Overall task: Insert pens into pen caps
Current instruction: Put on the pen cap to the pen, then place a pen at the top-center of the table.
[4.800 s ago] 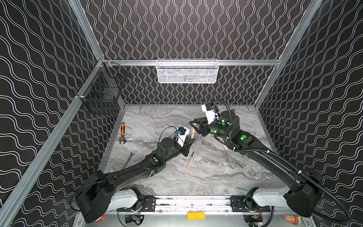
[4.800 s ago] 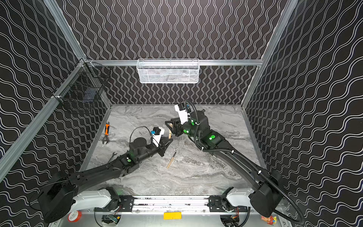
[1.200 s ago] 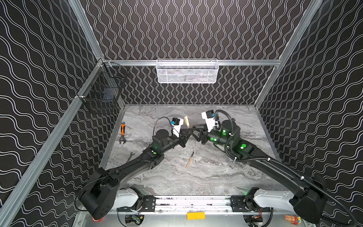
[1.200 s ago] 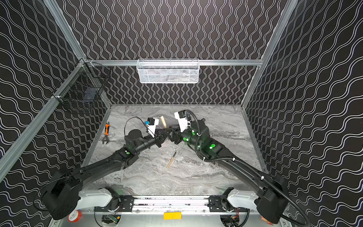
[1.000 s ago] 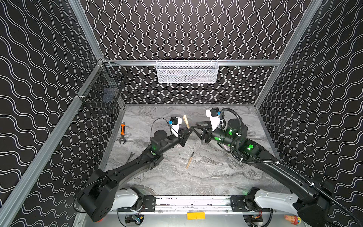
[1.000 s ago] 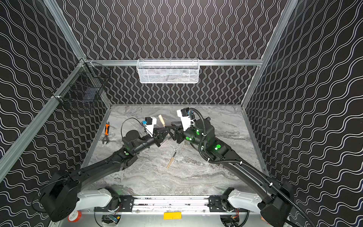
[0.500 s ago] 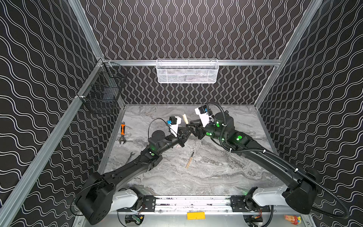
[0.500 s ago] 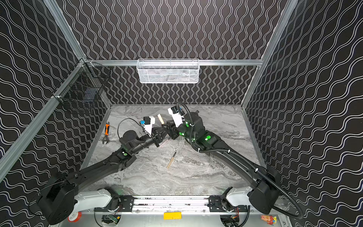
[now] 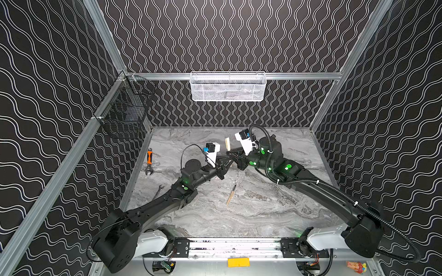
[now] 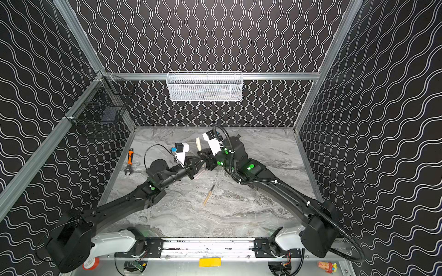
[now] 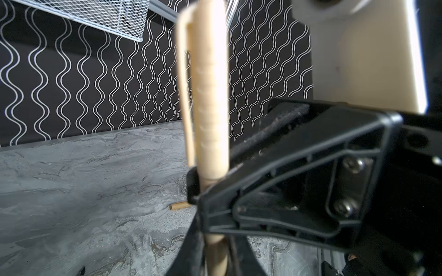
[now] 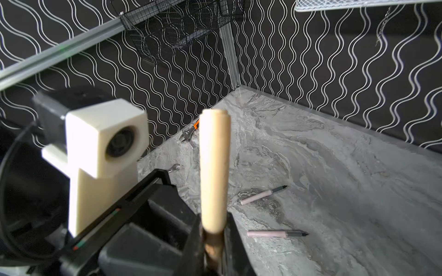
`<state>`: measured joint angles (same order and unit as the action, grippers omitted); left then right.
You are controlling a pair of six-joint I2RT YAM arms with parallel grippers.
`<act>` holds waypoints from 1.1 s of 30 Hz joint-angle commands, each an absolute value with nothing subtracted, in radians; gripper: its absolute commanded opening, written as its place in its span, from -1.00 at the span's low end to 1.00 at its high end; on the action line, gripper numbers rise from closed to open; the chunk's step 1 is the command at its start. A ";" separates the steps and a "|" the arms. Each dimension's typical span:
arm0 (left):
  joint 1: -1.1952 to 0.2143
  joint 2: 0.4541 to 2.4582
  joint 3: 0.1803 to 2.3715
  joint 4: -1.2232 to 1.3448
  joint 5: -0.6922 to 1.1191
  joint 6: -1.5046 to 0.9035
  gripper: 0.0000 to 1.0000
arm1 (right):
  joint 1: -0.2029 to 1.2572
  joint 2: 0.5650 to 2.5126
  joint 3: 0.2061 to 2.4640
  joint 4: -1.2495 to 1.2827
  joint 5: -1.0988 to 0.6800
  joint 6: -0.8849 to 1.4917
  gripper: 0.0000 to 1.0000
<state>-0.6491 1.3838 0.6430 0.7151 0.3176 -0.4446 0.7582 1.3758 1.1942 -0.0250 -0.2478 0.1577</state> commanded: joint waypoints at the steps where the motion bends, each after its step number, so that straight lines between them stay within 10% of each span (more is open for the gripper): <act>1: -0.650 1.369 0.622 0.770 0.294 -0.451 -0.09 | 0.756 1.374 1.192 0.068 -0.257 0.218 -0.87; 8: -0.649 1.300 0.557 0.750 0.212 -0.461 0.45 | 0.698 1.416 1.240 0.092 -0.225 0.308 -0.90; 18: -0.649 1.209 0.504 0.430 0.025 -0.517 0.42 | 0.387 1.639 1.194 0.026 -0.348 0.496 -0.90; 33: -0.650 1.240 0.545 0.307 0.048 -0.479 0.36 | 0.310 2.136 1.431 -0.162 -0.382 0.479 -0.82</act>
<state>-0.6491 1.2247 0.5297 0.3183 0.0383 -0.4973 0.3122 2.1101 1.3991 -0.0986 -0.3817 0.4885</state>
